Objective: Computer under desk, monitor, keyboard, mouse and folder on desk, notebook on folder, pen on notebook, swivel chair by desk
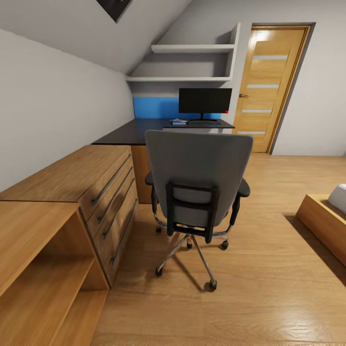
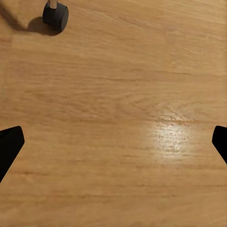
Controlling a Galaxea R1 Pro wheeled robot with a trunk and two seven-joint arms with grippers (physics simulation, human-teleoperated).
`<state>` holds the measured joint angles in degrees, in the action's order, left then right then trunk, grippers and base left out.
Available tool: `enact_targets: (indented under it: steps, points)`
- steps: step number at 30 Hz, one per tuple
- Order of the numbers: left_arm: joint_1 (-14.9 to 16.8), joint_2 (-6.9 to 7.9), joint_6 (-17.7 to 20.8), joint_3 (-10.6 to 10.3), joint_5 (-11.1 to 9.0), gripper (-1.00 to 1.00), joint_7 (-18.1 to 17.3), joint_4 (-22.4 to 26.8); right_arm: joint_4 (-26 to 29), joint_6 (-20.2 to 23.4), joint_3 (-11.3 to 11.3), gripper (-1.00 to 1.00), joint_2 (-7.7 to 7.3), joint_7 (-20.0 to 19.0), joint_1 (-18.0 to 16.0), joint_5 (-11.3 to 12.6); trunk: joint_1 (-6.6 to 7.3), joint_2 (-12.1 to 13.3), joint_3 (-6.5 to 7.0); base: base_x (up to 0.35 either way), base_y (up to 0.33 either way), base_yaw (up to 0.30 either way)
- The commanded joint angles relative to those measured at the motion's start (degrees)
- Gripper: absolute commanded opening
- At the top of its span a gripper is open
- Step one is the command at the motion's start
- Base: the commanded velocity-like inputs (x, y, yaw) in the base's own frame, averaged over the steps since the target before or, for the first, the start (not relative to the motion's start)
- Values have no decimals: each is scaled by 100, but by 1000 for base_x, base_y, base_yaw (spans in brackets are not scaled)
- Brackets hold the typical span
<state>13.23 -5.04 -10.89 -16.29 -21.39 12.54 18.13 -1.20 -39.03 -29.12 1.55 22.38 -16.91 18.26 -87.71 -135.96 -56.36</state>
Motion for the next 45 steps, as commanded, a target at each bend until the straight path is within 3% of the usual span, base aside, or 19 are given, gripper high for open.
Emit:
enact_targets:
  steps: [1, 4, 13, 17, 18, 22, 25, 26, 28, 30, 36, 45]
  points:
    - [4, 3, -21, -51, -39, 100, 38, -2, -12, -15, -50, 100, 4, 26, -5, 28, -21, -44, -23, 0, 0, 0]
    - [4, 3, -25, -55, -30, 100, 38, -2, -12, -16, -50, 100, 4, 27, -5, 28, -87, -164, -77, 0, 0, 0]
    - [4, 3, -161, -56, -25, 100, 30, 26, -14, -15, -50, 100, 2, 27, -5, 27, -87, -164, -77, 0, 0, 0]
    - [4, 9, -921, -43, -24, 100, 44, 386, -12, -17, -50, 100, 3, 29, -5, 27, -87, -164, -77, 0, 0, 0]
    - [4, 24, -1114, -42, -23, 100, 50, 704, -13, -17, -50, 100, 3, 27, -5, 25, -87, -164, -77, 0, 0, 0]
    - [4, 49, -1110, -30, -23, 100, 60, 1194, -13, -17, -50, 100, 4, 28, -5, 23, -87, -164, -77, 0, 0, 0]
    - [4, 70, -757, -22, -23, 100, 90, 1647, -12, -17, -50, 100, 4, 29, -5, 26, -87, -164, -77, 0, 0, 0]
    - [4, 149, 408, -4, -30, 100, 173, 2591, -12, -17, -50, 100, 4, 28, -5, 25, -87, -164, -77, 0, 0, 0]
    - [4, 208, 1139, 7, -35, 100, 205, 3104, -13, -15, -50, 100, 4, 29, -5, 27, -87, -164, -77, 0, 0, 0]
    - [4, 232, 1501, 32, -37, 100, 214, 3402, -13, -16, -50, 100, 4, 29, -5, 28, -87, -164, -77, 0, 0, 0]
    - [4, 279, 2030, 123, -34, 100, 216, 4206, -12, -14, -50, 100, 4, 28, -5, 27, -87, -164, -77, 0, 0, 0]
    - [4, 499, 2151, 143, -55, 100, 207, 4290, -13, -14, -50, 100, 4, 29, -5, 24, -87, -164, -77, 88, 0, 0]
